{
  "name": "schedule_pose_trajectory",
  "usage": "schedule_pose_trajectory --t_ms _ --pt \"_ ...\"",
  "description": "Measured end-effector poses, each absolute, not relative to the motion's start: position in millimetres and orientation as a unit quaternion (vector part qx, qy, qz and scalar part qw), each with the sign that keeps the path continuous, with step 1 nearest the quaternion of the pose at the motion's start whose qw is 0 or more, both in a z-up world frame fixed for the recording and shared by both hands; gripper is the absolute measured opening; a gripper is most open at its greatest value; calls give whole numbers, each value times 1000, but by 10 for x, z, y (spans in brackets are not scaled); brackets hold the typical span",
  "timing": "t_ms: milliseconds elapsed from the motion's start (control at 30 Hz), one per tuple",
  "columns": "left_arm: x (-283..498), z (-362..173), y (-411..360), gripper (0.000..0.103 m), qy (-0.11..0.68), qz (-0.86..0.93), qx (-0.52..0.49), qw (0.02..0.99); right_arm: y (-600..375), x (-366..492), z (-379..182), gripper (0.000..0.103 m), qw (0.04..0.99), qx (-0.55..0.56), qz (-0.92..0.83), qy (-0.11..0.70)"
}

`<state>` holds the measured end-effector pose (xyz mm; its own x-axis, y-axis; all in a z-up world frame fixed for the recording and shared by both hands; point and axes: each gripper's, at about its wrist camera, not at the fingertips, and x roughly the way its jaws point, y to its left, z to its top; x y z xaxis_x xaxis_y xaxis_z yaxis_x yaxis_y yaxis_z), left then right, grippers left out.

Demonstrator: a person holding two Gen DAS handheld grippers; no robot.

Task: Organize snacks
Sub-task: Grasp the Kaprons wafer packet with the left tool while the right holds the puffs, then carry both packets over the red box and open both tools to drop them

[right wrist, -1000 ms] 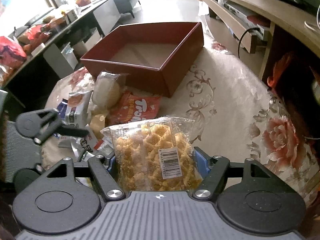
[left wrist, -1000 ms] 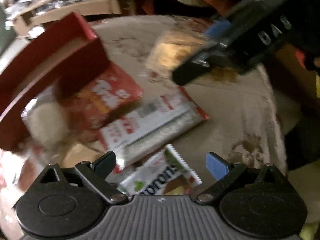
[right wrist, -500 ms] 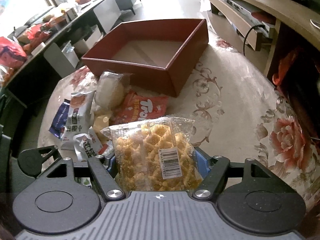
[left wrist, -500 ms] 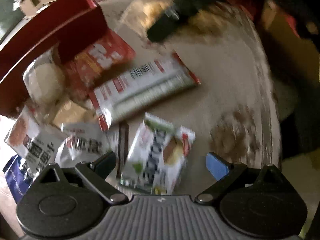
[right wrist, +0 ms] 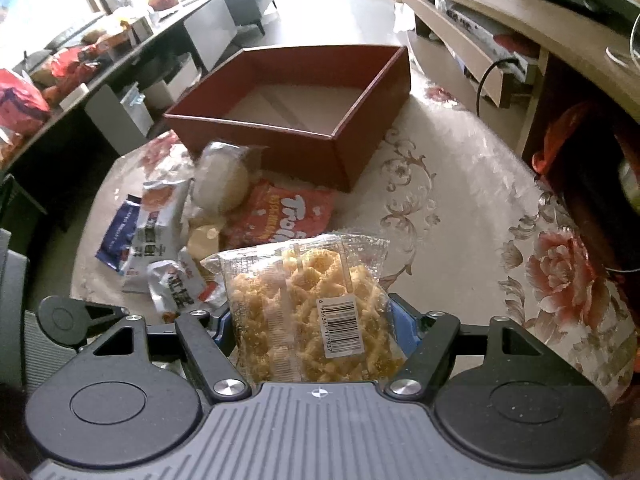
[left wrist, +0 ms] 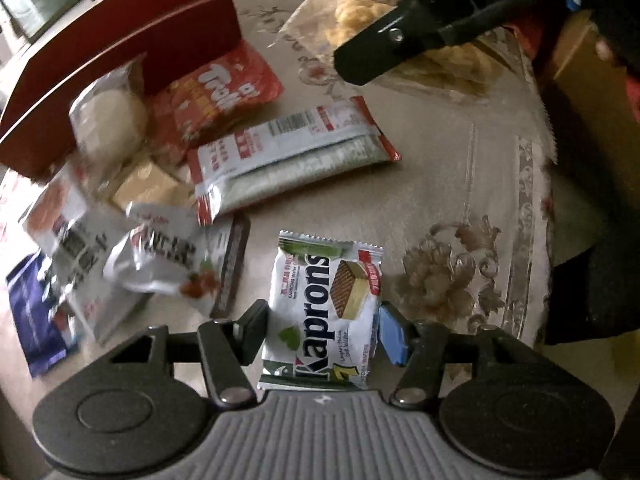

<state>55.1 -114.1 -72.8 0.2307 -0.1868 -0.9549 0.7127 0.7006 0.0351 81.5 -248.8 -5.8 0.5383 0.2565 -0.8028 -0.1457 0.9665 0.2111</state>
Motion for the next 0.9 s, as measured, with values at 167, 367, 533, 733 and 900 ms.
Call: schedule_pose_trajectory --t_ms 167,367,533,733,900 --pt "669 -741 -1105 70 533 -285 225 765 -2439 681 -38 78 877 59 105 465" --pt "711 -740 -1039 66 531 -275 204 775 -2424 703 -103 78 872 58 97 477" --pt "733 -720 -915 61 534 -251 180 787 -2394 707 -82 78 874 52 89 474" --pt "721 -463 -787 61 511 -233 154 813 -2392 592 -14 78 881 58 73 463" --pt "920 -224 -598 61 488 -214 98 840 -2339 575 62 78 889 59 67 449"
